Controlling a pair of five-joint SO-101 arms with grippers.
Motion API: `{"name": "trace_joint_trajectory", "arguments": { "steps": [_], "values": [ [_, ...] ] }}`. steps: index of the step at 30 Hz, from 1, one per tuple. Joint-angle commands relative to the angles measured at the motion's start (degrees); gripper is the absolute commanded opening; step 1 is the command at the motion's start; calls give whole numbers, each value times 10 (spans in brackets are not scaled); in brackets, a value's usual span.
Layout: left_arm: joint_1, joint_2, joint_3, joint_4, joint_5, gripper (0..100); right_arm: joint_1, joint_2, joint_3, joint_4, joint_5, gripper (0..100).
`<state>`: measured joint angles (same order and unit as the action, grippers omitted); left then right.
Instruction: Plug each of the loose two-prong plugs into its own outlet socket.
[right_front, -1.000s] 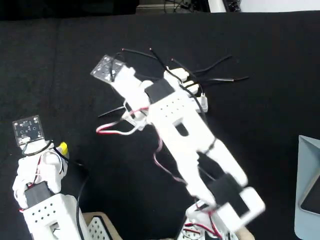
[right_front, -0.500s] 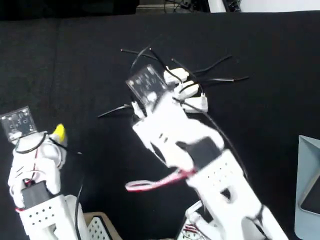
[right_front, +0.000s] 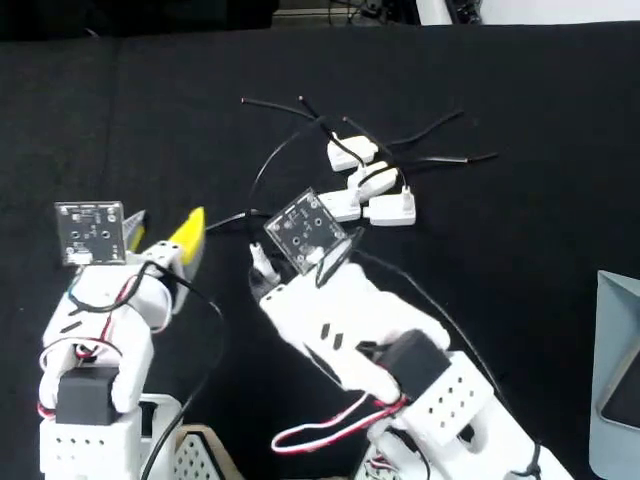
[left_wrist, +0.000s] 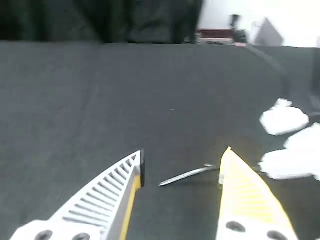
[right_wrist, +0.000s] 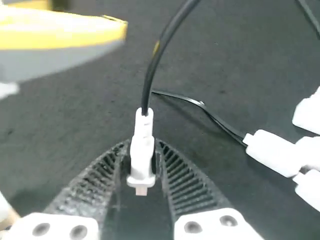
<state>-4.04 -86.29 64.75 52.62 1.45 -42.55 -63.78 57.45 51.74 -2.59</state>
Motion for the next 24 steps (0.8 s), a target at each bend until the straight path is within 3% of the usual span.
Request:
{"name": "trace_joint_trajectory", "arguments": {
  "steps": [1, 11, 16, 24],
  "values": [
    [63, -6, -38, -7, 6, 253, -13, -27, -4, 7, -4, 11],
    [199, -7, -43, 13, 1, 252, -33, -42, 20, 7, -4, 11],
    [216, -7, -54, 26, 1, 252, -29, -41, 21, 8, -4, 11],
    [217, 2, -40, 25, 2, 257, 161, -44, -45, 28, -9, 11]
  ]
}}
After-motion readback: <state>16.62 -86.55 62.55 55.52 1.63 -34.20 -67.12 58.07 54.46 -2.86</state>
